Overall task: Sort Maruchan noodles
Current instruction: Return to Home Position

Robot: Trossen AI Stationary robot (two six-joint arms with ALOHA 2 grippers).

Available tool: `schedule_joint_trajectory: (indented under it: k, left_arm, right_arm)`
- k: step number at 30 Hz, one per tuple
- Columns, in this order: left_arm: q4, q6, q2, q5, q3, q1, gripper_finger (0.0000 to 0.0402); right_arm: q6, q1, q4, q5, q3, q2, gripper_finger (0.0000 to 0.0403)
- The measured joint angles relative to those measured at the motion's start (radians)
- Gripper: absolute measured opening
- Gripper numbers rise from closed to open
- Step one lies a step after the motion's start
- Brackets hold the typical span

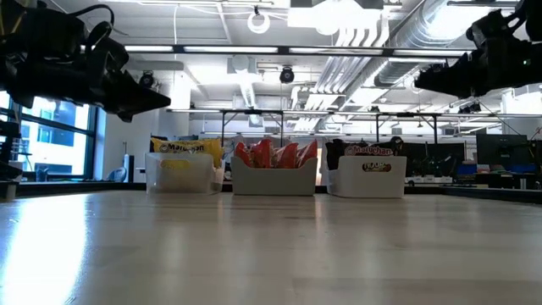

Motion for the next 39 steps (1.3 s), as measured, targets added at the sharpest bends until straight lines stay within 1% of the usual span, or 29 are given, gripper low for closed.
schedule_joint_trajectory:
  k: [3,8,19,20,21,24,27,34,39]
  left_arm:
    - [-0.047,0.003,-0.055,-0.01,0.0,-0.012,0.0]
    - [-0.183,0.016,-0.185,-0.013,0.0,-0.014,0.0]
    - [-0.485,0.017,-0.583,-0.019,0.0,-0.014,0.0]
    - [-0.488,0.01,-0.61,-0.024,0.0,-0.014,0.0]
    - [-0.467,0.008,-0.611,-0.023,0.003,-0.014,0.0]
    - [-0.486,0.031,-0.608,-0.013,0.004,-0.014,0.0]
    - [-0.497,0.034,-0.604,-0.032,0.003,-0.014,0.0]
    - [-0.494,0.025,-0.609,-0.04,0.003,-0.014,0.0]
    - [-0.496,-0.025,-0.605,-0.041,0.003,-0.014,0.0]
  right_arm:
    - [0.002,0.0,0.041,0.025,-0.041,-0.003,0.0]
    - [-0.003,0.0,0.135,0.002,-0.087,-0.003,0.0]
    - [-0.004,0.0,0.138,0.01,-0.088,-0.002,0.0]
    - [-0.004,0.0,0.138,0.01,-0.088,-0.002,0.0]
    - [-0.004,0.0,0.138,0.01,-0.088,-0.002,0.0]
    - [-0.005,0.0,0.138,0.01,-0.088,-0.002,0.0]
    - [-0.026,0.0,0.138,0.011,-0.088,-0.002,0.0]
    - [-0.032,-0.001,0.15,0.106,-0.089,0.004,0.0]
    - [-0.053,-0.001,0.152,0.122,-0.089,0.004,0.0]
